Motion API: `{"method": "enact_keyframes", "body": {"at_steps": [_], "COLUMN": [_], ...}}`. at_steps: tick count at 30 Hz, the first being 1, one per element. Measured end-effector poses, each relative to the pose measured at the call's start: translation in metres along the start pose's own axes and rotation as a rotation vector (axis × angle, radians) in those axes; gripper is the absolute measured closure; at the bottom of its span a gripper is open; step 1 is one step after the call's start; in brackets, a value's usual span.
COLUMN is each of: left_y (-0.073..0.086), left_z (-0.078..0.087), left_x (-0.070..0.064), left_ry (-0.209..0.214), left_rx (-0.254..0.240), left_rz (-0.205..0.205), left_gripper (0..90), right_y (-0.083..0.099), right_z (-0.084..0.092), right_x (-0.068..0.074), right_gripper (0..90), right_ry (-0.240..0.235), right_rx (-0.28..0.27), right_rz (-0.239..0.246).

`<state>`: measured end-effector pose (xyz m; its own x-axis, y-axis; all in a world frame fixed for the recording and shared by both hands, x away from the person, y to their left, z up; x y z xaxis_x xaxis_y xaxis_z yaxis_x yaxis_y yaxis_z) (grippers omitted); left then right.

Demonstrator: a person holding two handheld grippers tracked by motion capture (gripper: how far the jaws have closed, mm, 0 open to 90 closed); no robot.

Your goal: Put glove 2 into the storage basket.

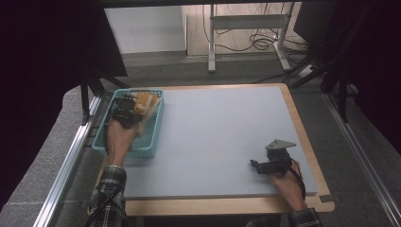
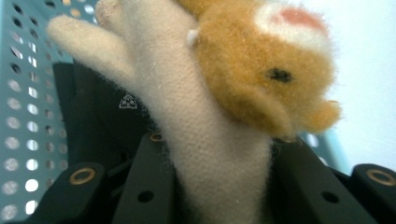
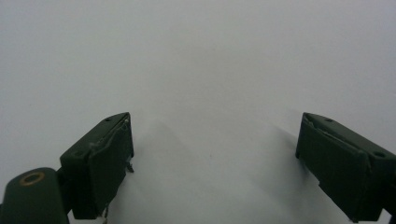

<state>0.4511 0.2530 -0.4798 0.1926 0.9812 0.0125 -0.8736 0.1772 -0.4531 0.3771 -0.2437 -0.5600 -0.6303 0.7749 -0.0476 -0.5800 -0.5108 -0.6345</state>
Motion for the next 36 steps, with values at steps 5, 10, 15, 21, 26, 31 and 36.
{"method": "enact_keyframes", "body": {"at_steps": [5,10,15,21,26,31,36], "left_y": [0.003,0.000,-0.008,-0.007,-0.003,-0.005,-0.006], "left_z": [-0.029,-0.042,-0.049,-0.062,-0.056,-0.027,-0.014], "left_x": [0.004,0.002,-0.009,-0.007,-0.001,0.008,0.020], "left_ry": [0.034,0.048,0.030,0.006,0.043,0.111,0.061], "left_rx": [0.038,0.046,0.084,0.182,0.219,0.117,0.050], "left_rz": [0.024,0.015,-0.036,-0.037,-0.028,-0.017,-0.001], "left_gripper": [74.3,74.2,67.0,35.2,14.7,11.5,33.2], "right_y": [0.000,0.000,0.000,0.000,0.000,0.000,0.000], "right_z": [0.000,0.000,0.000,0.000,0.000,0.000,0.000], "right_x": [0.000,0.000,0.000,0.000,0.000,0.000,0.000], "right_gripper": [10.6,10.6,10.6,10.6,10.6,10.6,10.6], "right_ry": [0.000,0.000,0.000,0.000,0.000,0.000,0.000], "right_rx": [-0.001,-0.001,0.000,-0.001,-0.001,0.000,0.000], "right_rz": [0.000,0.000,0.000,0.000,0.000,0.000,0.000]}}
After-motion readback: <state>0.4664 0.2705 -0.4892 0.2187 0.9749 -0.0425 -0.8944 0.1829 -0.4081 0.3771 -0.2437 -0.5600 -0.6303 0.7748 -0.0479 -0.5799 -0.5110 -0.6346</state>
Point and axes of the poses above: each handheld gripper's, and its own axes: z roughly backward along the jaws, y roughly out of its underside, x roughly to its left, the point moved 4 cm from there along -z, roughly forward along the jaws, and after that the axes turned 7 degrees about x, right-handed, at the moved point
